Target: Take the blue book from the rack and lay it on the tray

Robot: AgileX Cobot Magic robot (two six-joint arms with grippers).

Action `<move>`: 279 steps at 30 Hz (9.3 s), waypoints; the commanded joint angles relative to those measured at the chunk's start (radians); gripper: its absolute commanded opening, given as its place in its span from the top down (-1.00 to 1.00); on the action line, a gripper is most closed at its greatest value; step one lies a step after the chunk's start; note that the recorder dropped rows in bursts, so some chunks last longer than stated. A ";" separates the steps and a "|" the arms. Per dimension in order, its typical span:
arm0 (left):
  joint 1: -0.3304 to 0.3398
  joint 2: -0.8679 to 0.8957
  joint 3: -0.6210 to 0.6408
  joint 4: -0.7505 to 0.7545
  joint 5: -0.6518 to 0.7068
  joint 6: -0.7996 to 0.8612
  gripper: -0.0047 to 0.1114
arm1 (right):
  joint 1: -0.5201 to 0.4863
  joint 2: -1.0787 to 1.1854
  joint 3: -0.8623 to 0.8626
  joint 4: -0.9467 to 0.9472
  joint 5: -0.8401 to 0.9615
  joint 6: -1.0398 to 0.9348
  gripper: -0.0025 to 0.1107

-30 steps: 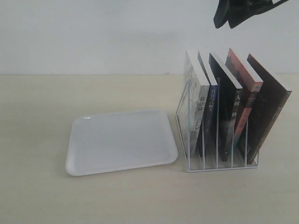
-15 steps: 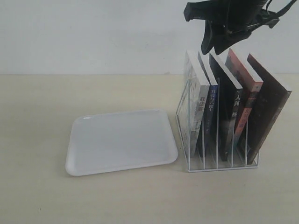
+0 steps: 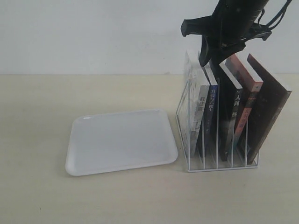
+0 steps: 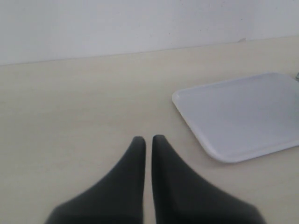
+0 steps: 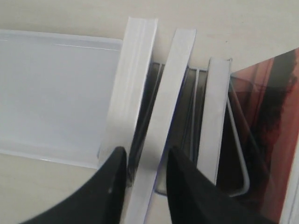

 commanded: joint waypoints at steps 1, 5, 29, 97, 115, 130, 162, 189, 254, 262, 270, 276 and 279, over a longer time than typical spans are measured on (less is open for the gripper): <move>0.000 -0.003 -0.003 0.001 -0.015 -0.007 0.84 | -0.001 0.007 -0.005 -0.024 -0.003 0.000 0.45; 0.000 -0.003 -0.003 0.001 -0.015 -0.007 0.84 | -0.001 0.016 -0.005 -0.040 -0.003 0.000 0.45; 0.000 -0.003 -0.003 0.001 -0.015 -0.007 0.84 | -0.001 0.037 -0.005 -0.066 -0.003 0.033 0.45; 0.000 -0.003 -0.003 0.001 -0.015 -0.007 0.84 | -0.001 -0.374 -0.123 -0.094 -0.122 -0.016 0.96; 0.000 -0.003 -0.003 0.001 -0.015 -0.007 0.84 | 0.142 -0.427 -0.121 0.317 -0.003 -0.305 0.96; 0.000 -0.003 -0.003 0.001 -0.015 -0.007 0.84 | 0.439 -0.367 0.335 0.149 -0.485 -0.169 0.96; 0.000 -0.003 -0.003 0.001 -0.015 -0.007 0.84 | 0.759 0.281 -0.516 -0.715 -0.003 0.315 0.96; 0.000 -0.003 -0.003 0.001 -0.015 -0.007 0.84 | 0.635 0.357 -0.539 -0.625 -0.003 0.308 0.96; 0.000 -0.003 -0.003 0.001 -0.015 -0.007 0.84 | 0.598 0.327 -0.330 -0.583 -0.003 0.336 0.96; 0.000 -0.003 -0.003 0.001 -0.015 -0.007 0.84 | 0.602 0.278 -0.330 -0.578 -0.003 0.316 0.96; 0.000 -0.003 -0.003 0.001 -0.015 -0.007 0.84 | 0.688 0.271 -0.304 -0.922 -0.003 0.066 0.96; 0.000 -0.003 -0.003 0.001 -0.015 -0.007 0.84 | 0.743 0.282 -0.291 -0.953 -0.003 0.067 0.96; 0.000 -0.003 -0.003 0.001 -0.015 -0.007 0.84 | 0.788 0.297 -0.241 -1.154 -0.003 0.121 0.96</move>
